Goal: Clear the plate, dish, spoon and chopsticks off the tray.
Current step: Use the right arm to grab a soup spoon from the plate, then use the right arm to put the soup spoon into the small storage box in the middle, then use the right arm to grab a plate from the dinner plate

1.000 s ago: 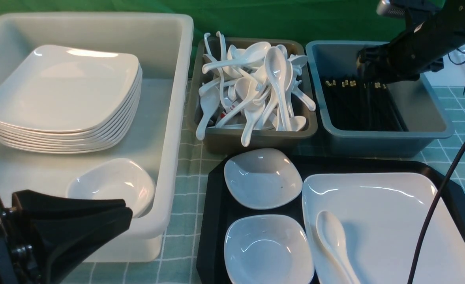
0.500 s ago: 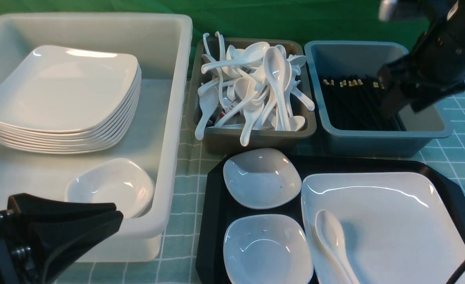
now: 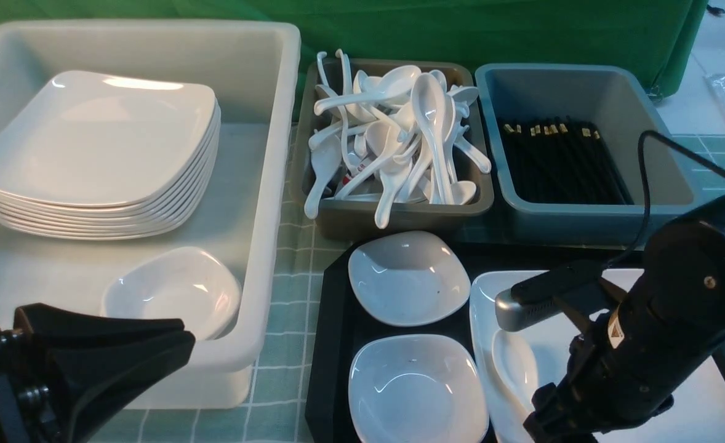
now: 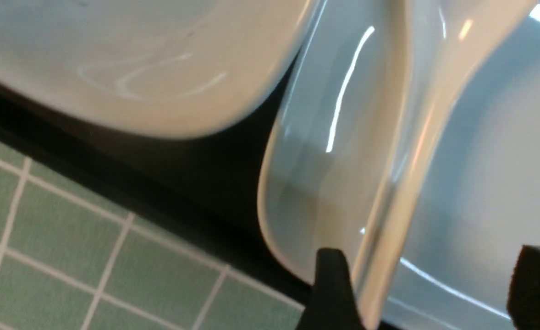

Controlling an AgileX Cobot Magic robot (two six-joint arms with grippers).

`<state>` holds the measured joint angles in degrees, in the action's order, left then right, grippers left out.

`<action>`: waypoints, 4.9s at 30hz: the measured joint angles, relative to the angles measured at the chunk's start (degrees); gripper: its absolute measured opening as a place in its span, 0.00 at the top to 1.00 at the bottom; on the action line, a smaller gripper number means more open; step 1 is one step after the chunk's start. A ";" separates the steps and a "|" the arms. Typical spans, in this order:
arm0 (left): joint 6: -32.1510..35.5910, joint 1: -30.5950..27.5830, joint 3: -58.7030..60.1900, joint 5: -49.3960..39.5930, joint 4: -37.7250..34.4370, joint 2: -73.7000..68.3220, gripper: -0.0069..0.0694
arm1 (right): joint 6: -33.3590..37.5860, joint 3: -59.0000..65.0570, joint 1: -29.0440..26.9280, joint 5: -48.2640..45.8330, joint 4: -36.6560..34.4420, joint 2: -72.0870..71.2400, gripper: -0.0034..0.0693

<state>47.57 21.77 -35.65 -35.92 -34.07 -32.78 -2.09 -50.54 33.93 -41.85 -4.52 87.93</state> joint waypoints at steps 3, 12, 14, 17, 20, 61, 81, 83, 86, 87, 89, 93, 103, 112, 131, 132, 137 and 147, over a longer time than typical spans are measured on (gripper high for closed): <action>0.00 0.00 0.00 0.00 -0.11 0.00 0.89 | -0.25 0.05 0.00 4.10 0.00 1.96 0.24; 0.00 0.00 0.00 0.00 -0.22 0.00 0.89 | -0.25 -0.03 -1.60 11.03 0.56 8.57 0.29; 0.00 0.00 0.00 0.00 -0.29 0.00 0.89 | -0.07 -0.03 -1.72 11.18 0.74 8.66 0.33; 0.00 0.00 0.00 0.00 -0.37 0.00 0.89 | 0.15 -0.03 -1.72 11.28 1.28 8.66 0.43; 0.00 0.00 0.00 0.00 -0.37 0.00 0.89 | 0.19 -0.03 -1.78 11.44 1.42 8.69 0.57; -0.04 0.00 0.00 2.59 1.71 0.00 0.89 | 6.46 -53.75 -6.40 31.41 -1.14 29.51 0.71; -0.04 0.00 0.00 2.59 1.87 0.00 0.89 | 5.62 -54.05 -10.38 30.12 -1.08 35.93 0.45; -0.04 0.00 0.00 2.59 1.89 0.00 0.89 | 5.62 -54.05 -10.38 28.43 -1.01 35.62 0.37; -0.04 0.00 0.00 2.59 1.89 0.00 0.89 | 5.62 -54.05 -10.38 25.44 -0.15 34.60 0.34; -0.04 0.00 0.00 2.59 1.89 0.00 0.89 | 5.62 -54.05 -10.38 24.50 0.25 34.00 0.33; -0.04 0.00 0.00 2.59 1.89 0.00 0.89 | 5.62 -54.05 -10.38 23.01 0.67 32.99 0.33; -0.04 0.00 0.00 2.59 1.63 0.00 0.89 | 5.62 -54.09 -10.38 20.00 1.31 30.36 0.33; -0.21 0.00 0.00 2.37 1.48 0.00 0.89 | 9.03 -54.16 -9.51 -0.15 1.67 18.35 0.46; -4.00 0.00 0.02 -0.16 1.28 -4.07 0.89 | 14.93 -52.81 -9.28 -22.94 1.82 7.48 0.88; 1.86 17.34 -6.37 -4.84 3.87 -26.54 0.89 | 4.83 -3.92 -4.85 -19.42 2.15 -40.11 0.89; 0.00 20.49 -9.32 -4.49 7.36 -30.56 0.89 | 4.45 -1.77 -4.82 -19.31 2.15 -43.62 0.89; -6.23 26.66 -16.75 -3.84 16.41 -39.39 0.89 | 4.34 1.34 -4.67 -18.20 2.24 -49.61 0.88; -7.74 30.78 -23.47 0.16 19.41 -45.01 0.89 | 4.81 4.91 -4.67 -16.42 3.20 -40.36 0.82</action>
<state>39.83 52.55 -59.12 -35.76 -14.66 -77.79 2.72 -45.63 29.26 -58.27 -1.32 47.57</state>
